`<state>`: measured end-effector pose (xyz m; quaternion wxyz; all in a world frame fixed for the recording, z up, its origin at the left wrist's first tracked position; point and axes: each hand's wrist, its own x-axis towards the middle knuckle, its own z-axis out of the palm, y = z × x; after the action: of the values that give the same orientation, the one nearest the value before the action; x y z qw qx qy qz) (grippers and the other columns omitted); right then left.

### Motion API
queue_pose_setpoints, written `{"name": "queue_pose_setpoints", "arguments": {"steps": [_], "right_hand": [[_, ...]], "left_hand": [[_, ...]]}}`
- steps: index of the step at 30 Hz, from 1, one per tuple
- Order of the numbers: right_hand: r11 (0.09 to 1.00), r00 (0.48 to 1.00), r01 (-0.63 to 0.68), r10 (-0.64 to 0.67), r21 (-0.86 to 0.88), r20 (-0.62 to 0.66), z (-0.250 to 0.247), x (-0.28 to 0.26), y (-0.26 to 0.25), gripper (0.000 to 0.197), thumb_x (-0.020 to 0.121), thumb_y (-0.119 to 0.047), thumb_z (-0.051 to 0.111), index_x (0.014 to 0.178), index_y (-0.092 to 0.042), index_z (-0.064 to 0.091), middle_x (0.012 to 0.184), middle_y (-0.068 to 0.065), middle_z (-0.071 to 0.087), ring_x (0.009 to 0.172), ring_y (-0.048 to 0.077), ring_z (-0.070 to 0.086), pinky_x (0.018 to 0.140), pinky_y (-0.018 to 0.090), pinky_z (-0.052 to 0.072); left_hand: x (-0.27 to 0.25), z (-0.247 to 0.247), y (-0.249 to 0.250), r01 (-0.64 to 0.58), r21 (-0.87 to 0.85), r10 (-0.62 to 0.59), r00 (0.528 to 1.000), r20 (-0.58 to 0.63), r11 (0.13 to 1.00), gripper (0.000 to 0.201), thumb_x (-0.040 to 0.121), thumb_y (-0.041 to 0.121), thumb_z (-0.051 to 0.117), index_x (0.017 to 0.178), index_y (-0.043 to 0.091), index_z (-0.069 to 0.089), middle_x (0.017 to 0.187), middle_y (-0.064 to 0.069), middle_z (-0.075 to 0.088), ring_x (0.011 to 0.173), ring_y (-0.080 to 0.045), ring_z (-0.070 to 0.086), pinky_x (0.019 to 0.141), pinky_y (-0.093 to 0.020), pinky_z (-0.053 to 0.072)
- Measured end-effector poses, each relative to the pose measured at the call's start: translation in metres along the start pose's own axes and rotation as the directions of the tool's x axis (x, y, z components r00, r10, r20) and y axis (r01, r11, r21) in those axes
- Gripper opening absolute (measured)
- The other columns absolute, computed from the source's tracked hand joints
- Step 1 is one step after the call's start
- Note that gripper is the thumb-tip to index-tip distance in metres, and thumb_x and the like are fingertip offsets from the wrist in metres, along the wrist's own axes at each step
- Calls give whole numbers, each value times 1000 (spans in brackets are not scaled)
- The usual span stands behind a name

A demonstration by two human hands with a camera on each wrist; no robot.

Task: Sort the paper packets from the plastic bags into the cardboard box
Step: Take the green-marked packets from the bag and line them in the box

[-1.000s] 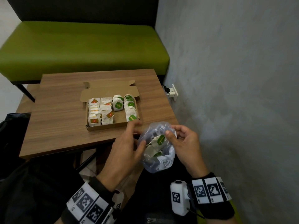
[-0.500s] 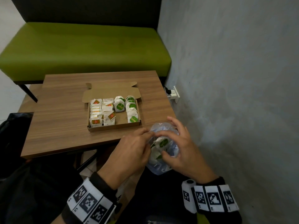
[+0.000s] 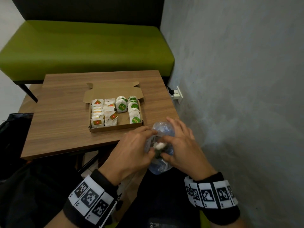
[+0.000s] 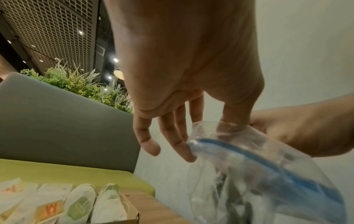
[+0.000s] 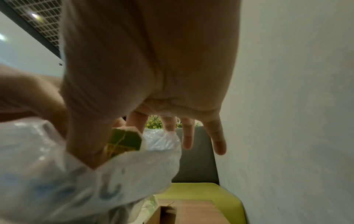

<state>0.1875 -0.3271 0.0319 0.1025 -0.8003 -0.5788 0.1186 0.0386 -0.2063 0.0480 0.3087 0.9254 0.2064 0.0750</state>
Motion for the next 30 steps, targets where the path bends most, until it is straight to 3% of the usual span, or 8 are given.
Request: {"name": "queue_pose_setpoints", "arguments": {"steps": [2, 4, 10, 15, 20, 23, 27, 30], "right_hand": [[1000, 1000, -1, 1, -21, 11, 1, 3, 0, 37, 77, -40, 78, 111, -34, 68, 164, 2, 13, 152, 26, 4, 116, 60, 21], [1000, 1000, -16, 16, -27, 23, 2, 6, 0, 46, 76, -43, 78, 120, -38, 65, 165, 2, 8, 152, 27, 1, 118, 60, 18], [989, 997, -6, 17, -149, 74, 2, 14, -3, 41, 81, -50, 71, 120, -41, 66, 166, 1, -1, 152, 28, -7, 116, 60, 20], [996, 997, 73, -75, -54, -37, 2, 17, -1, 21, 75, -42, 78, 94, -34, 75, 165, 3, 15, 152, 31, 3, 114, 67, 20], [996, 995, 83, -84, -8, -56, 3, 23, 5, 20, 74, -38, 80, 93, -32, 76, 164, 2, 21, 152, 30, 9, 112, 67, 25], [991, 981, 128, -120, 44, -154, 4, 25, 9, 17, 71, -31, 82, 87, -28, 77, 160, 3, 31, 150, 32, 19, 109, 65, 33], [984, 962, 138, -107, 110, -252, 5, 29, 16, 13, 73, -35, 70, 81, -26, 75, 153, 4, 43, 143, 34, 33, 100, 63, 43], [975, 960, 201, -178, 92, -215, 6, 32, 16, 17, 75, -41, 68, 80, -26, 74, 150, 3, 47, 140, 32, 38, 97, 60, 47]], "left_hand": [[1, -1, 1, -1, 7, 1, 1000, 12, 1000, 60, 84, 29, 69, 140, 20, 52, 143, 5, 51, 127, -11, 51, 105, -24, 41], [2, -2, 1, -10, -3, 10, 1000, 29, 1000, 64, 81, 31, 71, 141, 20, 50, 144, 5, 50, 128, -11, 49, 107, -24, 40], [4, -3, -2, -21, -24, 23, 998, 52, 999, 69, 79, 33, 73, 142, 19, 48, 144, 6, 49, 131, -8, 45, 105, -13, 30], [10, -5, -7, -22, -23, 24, 997, 68, 999, 72, 80, 37, 72, 144, 19, 45, 144, 6, 49, 132, -8, 44, 106, -15, 29], [17, -7, -9, -33, -36, 36, 994, 106, 999, 75, 81, 41, 72, 147, 21, 40, 147, 8, 44, 131, -3, 38, 98, -4, 20], [21, -8, -14, -19, -50, 24, 993, 112, 999, 76, 81, 44, 72, 147, 23, 39, 147, 8, 44, 131, -4, 39, 100, -10, 23], [27, -10, -21, 26, -99, -15, 994, 108, 995, 76, 78, 48, 74, 143, 22, 46, 141, 8, 52, 113, -1, 51, 94, -15, 39], [35, -14, -25, 89, -167, -68, 990, 126, 982, 74, 75, 42, 79, 140, 23, 49, 127, 10, 58, 92, 5, 57, 76, -4, 42]]}}
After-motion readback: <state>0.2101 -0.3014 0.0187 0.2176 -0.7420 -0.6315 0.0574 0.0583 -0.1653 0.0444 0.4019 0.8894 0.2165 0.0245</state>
